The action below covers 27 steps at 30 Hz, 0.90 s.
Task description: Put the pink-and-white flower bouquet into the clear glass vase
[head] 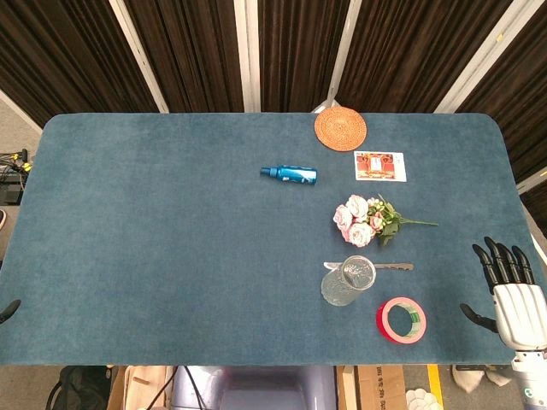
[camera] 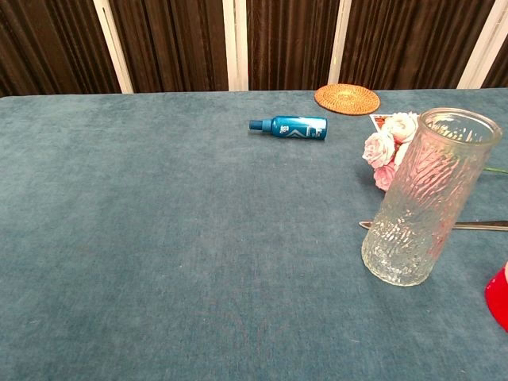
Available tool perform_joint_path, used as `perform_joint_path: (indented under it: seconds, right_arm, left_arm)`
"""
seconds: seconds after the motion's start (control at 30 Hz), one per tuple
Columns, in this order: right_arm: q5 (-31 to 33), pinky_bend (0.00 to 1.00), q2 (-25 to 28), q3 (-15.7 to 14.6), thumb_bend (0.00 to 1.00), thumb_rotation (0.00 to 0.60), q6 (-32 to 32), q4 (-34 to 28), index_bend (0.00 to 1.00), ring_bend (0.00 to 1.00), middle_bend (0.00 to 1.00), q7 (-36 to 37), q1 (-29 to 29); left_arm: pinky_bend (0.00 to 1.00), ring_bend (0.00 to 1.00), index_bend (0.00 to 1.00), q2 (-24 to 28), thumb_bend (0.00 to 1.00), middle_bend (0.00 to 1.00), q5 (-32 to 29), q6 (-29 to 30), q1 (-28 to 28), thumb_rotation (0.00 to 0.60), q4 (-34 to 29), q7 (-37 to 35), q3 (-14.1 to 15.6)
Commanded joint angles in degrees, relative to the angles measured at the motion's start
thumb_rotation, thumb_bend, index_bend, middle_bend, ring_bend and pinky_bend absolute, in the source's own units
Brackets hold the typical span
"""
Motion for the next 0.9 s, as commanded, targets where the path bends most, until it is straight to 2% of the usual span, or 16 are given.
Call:
perform_joint_path:
  seconds: [0.03, 0.9]
  right_arm:
    - [0.2, 0.0, 0.07, -0.02, 0.14, 0.6, -0.14, -0.18, 0.11, 0.05, 0.04, -0.12, -0.02]
    - [0.9, 0.0, 0.49, -0.17, 0.14, 0.6, -2.0, -0.9, 0.11, 0.05, 0.04, 2.6, 0.59]
  left_arm:
    - [0.04, 0.0, 0.1, -0.04, 0.22, 0.0, -0.04, 0.07, 0.06, 0.6, 0.02, 0.23, -0.01]
    - [0.04, 0.0, 0.1, -0.57, 0.22, 0.0, 0.84, 1.05, 0.28, 0.6, -0.58, 1.54, 0.07]
